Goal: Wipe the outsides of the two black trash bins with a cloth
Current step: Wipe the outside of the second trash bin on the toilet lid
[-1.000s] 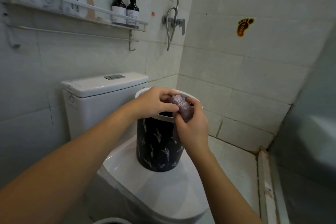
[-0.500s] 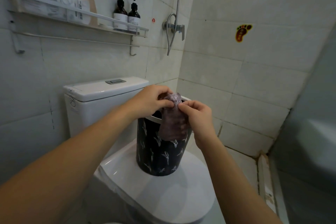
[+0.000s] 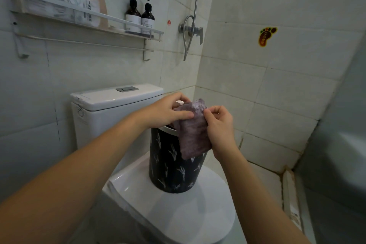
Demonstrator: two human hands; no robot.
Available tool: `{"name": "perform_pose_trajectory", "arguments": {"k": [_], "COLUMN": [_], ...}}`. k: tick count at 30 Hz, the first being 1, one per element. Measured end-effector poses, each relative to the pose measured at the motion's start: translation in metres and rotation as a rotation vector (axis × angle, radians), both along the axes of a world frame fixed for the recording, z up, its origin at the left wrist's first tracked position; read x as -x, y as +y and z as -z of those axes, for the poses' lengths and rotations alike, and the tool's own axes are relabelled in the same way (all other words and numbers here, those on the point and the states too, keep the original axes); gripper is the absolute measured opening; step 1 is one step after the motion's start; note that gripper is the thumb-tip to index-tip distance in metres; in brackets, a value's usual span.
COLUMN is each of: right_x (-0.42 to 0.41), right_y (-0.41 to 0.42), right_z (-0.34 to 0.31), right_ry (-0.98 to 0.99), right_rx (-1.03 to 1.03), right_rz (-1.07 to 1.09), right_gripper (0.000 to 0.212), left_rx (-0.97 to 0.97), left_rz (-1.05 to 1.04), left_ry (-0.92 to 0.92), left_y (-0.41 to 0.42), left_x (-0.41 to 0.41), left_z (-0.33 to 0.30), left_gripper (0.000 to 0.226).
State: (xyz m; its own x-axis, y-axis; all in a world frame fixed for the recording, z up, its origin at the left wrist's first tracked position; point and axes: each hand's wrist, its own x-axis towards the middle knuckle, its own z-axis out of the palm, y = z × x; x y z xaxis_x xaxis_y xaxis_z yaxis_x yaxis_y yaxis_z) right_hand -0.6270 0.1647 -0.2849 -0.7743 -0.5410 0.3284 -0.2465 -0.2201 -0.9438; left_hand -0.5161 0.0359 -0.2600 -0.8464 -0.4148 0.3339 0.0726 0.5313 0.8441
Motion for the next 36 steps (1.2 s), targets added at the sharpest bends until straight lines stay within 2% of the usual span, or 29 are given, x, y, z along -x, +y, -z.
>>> {"name": "perform_pose_trajectory", "arguments": {"k": [3, 5, 11, 16, 18, 22, 26, 29, 33, 36], "right_x": [0.004, 0.007, 0.006, 0.004, 0.003, 0.001, 0.005, 0.011, 0.009, 0.011], "right_y": [-0.001, -0.001, 0.0, -0.002, -0.002, -0.002, -0.001, 0.001, 0.004, 0.0], "right_z": [0.001, 0.001, 0.001, -0.003, -0.004, -0.004, -0.001, -0.001, -0.005, -0.005], "right_ry": [-0.074, -0.096, -0.015, 0.114, 0.134, 0.031, -0.139, -0.293, -0.229, -0.112], "right_rx": [0.03, 0.027, -0.004, 0.01, 0.001, 0.014, 0.069, 0.151, 0.087, 0.002], "right_rz": [0.021, -0.024, -0.192, 0.097, 0.117, -0.046, -0.328, -0.479, -0.345, -0.213], "right_gripper": [0.006, 0.014, 0.016, 0.021, 0.028, 0.029, 0.019, 0.031, 0.025, 0.011], "left_rx": [-0.014, -0.013, -0.169, -0.203, -0.185, -0.337, -0.471, -0.491, -0.425, -0.392], "left_rz": [0.031, 0.01, -0.002, -0.015, -0.01, -0.013, 0.014, 0.014, -0.032, -0.117], "left_ry": [-0.03, -0.05, -0.032, -0.024, -0.013, 0.061, 0.111, 0.143, 0.115, 0.099], "left_y": [-0.003, -0.006, -0.001, -0.002, -0.002, 0.002, 0.005, 0.004, 0.003, -0.001], "left_x": [-0.004, -0.008, -0.01, -0.011, -0.012, -0.01, -0.009, -0.011, -0.016, -0.019], "left_z": [-0.002, -0.004, -0.003, 0.0, 0.002, 0.0, -0.004, -0.006, -0.007, -0.007], "left_gripper": [0.031, 0.026, 0.025, 0.026, 0.021, 0.024, 0.03, 0.034, 0.033, 0.02]}}
